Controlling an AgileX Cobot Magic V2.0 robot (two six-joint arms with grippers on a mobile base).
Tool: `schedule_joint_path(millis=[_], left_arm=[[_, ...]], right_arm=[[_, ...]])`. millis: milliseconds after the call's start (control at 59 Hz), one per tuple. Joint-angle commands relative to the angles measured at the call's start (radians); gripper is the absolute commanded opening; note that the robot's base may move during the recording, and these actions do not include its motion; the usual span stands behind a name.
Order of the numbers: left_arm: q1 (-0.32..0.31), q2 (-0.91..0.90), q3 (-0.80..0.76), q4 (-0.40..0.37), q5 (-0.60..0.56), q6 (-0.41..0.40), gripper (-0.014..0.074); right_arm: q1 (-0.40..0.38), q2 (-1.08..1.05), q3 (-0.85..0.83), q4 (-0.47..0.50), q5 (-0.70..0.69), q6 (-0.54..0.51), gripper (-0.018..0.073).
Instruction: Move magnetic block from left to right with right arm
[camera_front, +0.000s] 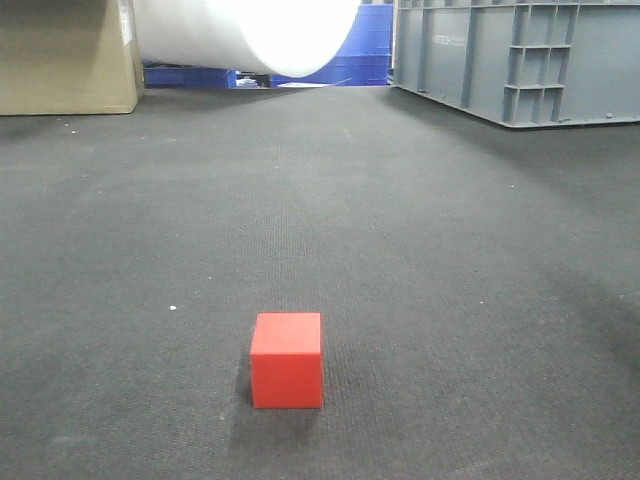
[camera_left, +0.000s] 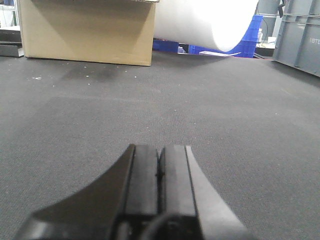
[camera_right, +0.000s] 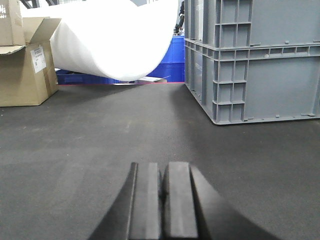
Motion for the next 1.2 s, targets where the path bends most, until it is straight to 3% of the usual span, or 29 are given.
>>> schedule_joint_path(millis=[0, 254, 627, 881, 1186], left_arm=[[0.000, -0.012, 0.008, 0.000, -0.090, -0.004, -0.0116], [0.000, -0.012, 0.008, 0.000, -0.090, -0.004, -0.0116], [0.000, -0.012, 0.008, 0.000, -0.090, -0.004, -0.0116], [0.000, -0.012, 0.008, 0.000, -0.090, -0.004, -0.0116], [0.000, -0.012, 0.008, 0.000, -0.090, -0.004, -0.0116]], right_arm=[[-0.005, 0.002, -0.028, 0.001, -0.075, -0.012, 0.0055], [-0.008, -0.011, 0.006, 0.001, -0.079, -0.012, 0.0055], [-0.150, -0.276, 0.192, 0.001, -0.056, -0.012, 0.0055], [-0.154, -0.445, 0.261, 0.001, 0.042, -0.006, 0.0055], [-0.153, -0.440, 0.262, -0.003, 0.069, -0.006, 0.0055]])
